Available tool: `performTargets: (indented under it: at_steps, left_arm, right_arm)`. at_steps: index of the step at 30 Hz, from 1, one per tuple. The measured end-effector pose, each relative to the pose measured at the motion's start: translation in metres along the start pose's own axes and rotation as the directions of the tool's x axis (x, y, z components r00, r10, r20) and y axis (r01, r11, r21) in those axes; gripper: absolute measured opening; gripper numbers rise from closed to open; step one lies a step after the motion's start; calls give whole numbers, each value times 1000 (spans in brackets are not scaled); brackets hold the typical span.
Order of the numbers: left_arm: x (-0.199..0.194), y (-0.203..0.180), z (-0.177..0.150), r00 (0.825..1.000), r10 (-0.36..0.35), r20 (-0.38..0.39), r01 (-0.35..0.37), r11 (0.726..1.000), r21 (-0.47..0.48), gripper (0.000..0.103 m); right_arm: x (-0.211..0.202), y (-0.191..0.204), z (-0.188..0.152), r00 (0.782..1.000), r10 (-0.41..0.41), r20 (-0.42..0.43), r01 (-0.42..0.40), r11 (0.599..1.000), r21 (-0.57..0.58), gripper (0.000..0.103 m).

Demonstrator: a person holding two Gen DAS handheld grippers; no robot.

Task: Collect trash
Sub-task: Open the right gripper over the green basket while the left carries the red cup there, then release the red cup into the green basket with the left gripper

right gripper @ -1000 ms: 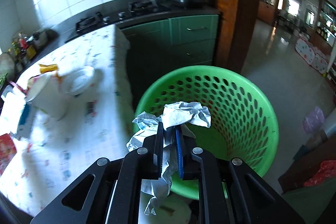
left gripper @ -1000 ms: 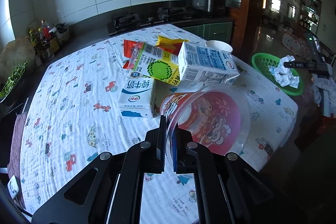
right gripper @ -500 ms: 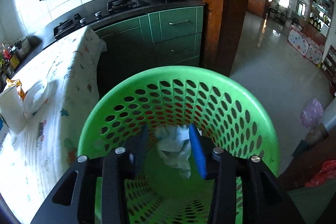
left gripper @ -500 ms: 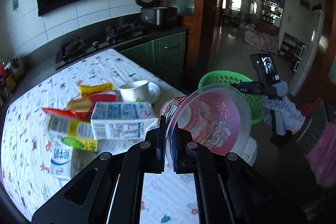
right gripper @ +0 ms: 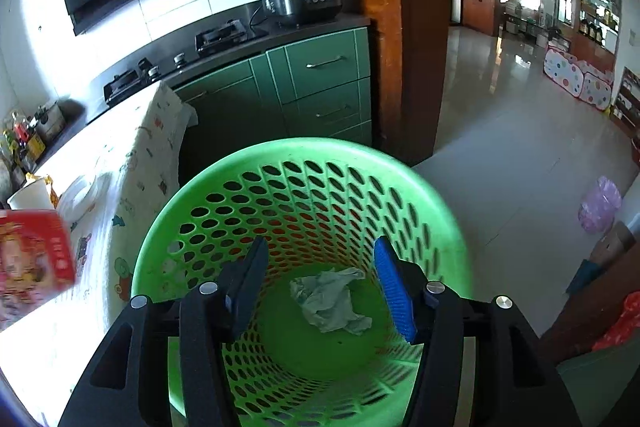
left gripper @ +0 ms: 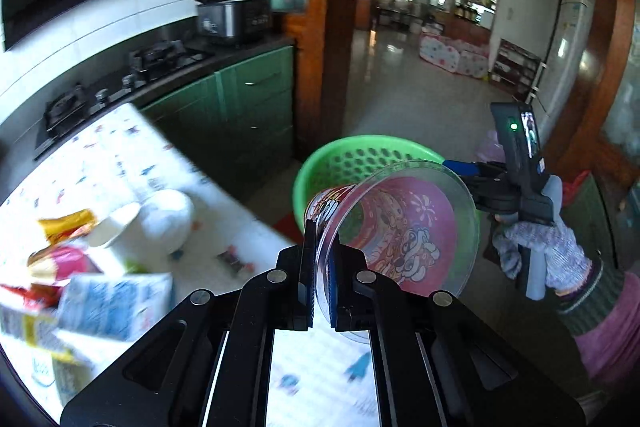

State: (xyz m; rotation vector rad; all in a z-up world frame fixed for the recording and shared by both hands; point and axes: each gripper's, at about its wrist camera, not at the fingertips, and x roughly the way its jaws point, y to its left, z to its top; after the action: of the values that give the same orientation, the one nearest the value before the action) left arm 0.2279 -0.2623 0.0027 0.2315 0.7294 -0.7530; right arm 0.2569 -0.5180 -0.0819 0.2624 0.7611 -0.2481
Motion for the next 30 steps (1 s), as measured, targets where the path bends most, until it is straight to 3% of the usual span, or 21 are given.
performTargets:
  at_steps: [5, 14, 16, 17, 18, 20, 24, 30]
  left_arm:
    - [47, -20, 19, 998, -41, -55, 42, 999, 28, 4]
    - [127, -60, 39, 992, -38, -117, 46, 997, 69, 6]
    - [138, -67, 40, 993, -27, -117, 37, 996, 80, 9]
    - [144, -69, 40, 992, -30, -121, 40, 996, 84, 16]
    - [147, -72, 39, 992, -15, -121, 25, 996, 85, 34]
    - [147, -73, 36, 994, -7, -107, 16, 996, 84, 50]
    - [136, -68, 34, 995, -25, -99, 31, 997, 68, 50]
    - [75, -53, 24, 999, -10, -39, 11, 999, 33, 50]
  right_arm:
    - [-15, -12, -6, 999, -31, 24, 31, 999, -8, 59]
    - [-31, -38, -17, 998, -38, 45, 37, 999, 18, 61]
    - [-32, -40, -19, 998, -42, 47, 42, 999, 18, 61]
    - [-33, -41, -21, 998, -46, 49, 45, 999, 18, 61]
    - [-34, -44, -22, 997, -52, 50, 51, 998, 22, 61]
    - [-36, -49, -26, 998, -50, 46, 49, 998, 36, 61]
    - [-40, -48, -34, 998, -52, 35, 50, 998, 39, 61]
    - [-57, -30, -43, 999, -12, 53, 10, 999, 34, 61]
